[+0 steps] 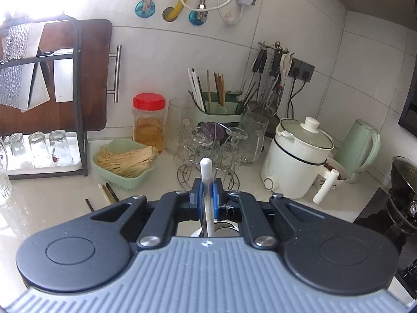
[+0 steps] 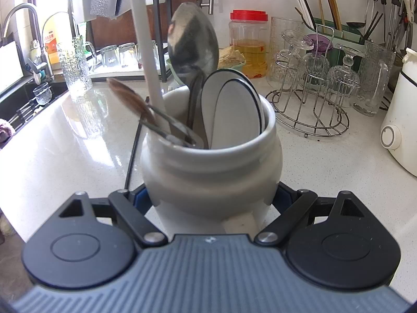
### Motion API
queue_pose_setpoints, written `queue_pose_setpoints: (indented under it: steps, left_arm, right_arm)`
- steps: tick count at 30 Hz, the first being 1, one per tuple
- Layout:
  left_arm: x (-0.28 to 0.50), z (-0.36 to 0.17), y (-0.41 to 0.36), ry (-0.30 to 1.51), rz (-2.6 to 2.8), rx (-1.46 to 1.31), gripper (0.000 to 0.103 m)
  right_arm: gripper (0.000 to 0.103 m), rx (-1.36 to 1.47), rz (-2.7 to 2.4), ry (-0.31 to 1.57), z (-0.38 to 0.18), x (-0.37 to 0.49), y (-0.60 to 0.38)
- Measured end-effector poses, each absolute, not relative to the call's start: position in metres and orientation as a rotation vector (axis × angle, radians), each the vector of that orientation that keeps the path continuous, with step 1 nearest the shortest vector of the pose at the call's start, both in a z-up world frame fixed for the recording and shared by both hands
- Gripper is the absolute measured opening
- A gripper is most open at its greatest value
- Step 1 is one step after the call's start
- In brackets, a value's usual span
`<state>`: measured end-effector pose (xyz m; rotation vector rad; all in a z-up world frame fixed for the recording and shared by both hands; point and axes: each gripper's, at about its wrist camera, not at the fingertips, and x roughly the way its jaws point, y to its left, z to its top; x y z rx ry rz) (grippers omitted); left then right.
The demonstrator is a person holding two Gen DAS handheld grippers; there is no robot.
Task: Organize utensils
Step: 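Release the white chopstick into the mug and withdraw the left tool, then move the left tool to the black chopstick on the counter and grasp it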
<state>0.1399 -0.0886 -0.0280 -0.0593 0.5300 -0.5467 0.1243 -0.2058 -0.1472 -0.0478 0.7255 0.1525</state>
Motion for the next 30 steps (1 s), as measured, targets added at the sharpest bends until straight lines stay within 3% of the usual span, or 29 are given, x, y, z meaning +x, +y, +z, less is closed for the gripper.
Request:
queue_pose_setpoints:
  steps: [7, 8, 10, 12, 19, 30]
  left_arm:
    - [0.150, -0.024, -0.084, 0.583, -0.499, -0.092, 0.011]
    - [0.150, -0.024, -0.082, 0.589, -0.494, -0.101, 0.014]
    - [0.150, -0.021, -0.080, 0.601, -0.478, -0.105, 0.035]
    - [0.148, -0.018, -0.077, 0.597, -0.455, -0.108, 0.041]
    - [0.151, -0.020, -0.058, 0.650, -0.372, -0.122, 0.042]
    - [0.202, -0.068, -0.005, 0.846, -0.245, -0.199, 0.042]
  right_arm:
    - [0.091, -0.046, 0.151, 0.730, -0.147, 0.125, -0.206]
    - [0.091, -0.046, 0.151, 0.732, -0.147, 0.125, -0.206]
    - [0.091, -0.045, 0.150, 0.739, -0.146, 0.127, -0.206]
    - [0.091, -0.045, 0.150, 0.745, -0.146, 0.128, -0.206]
    - [0.091, -0.046, 0.139, 0.764, -0.145, 0.130, -0.205]
    - [0.091, -0.024, 0.053, 0.796, -0.143, 0.132, -0.196]
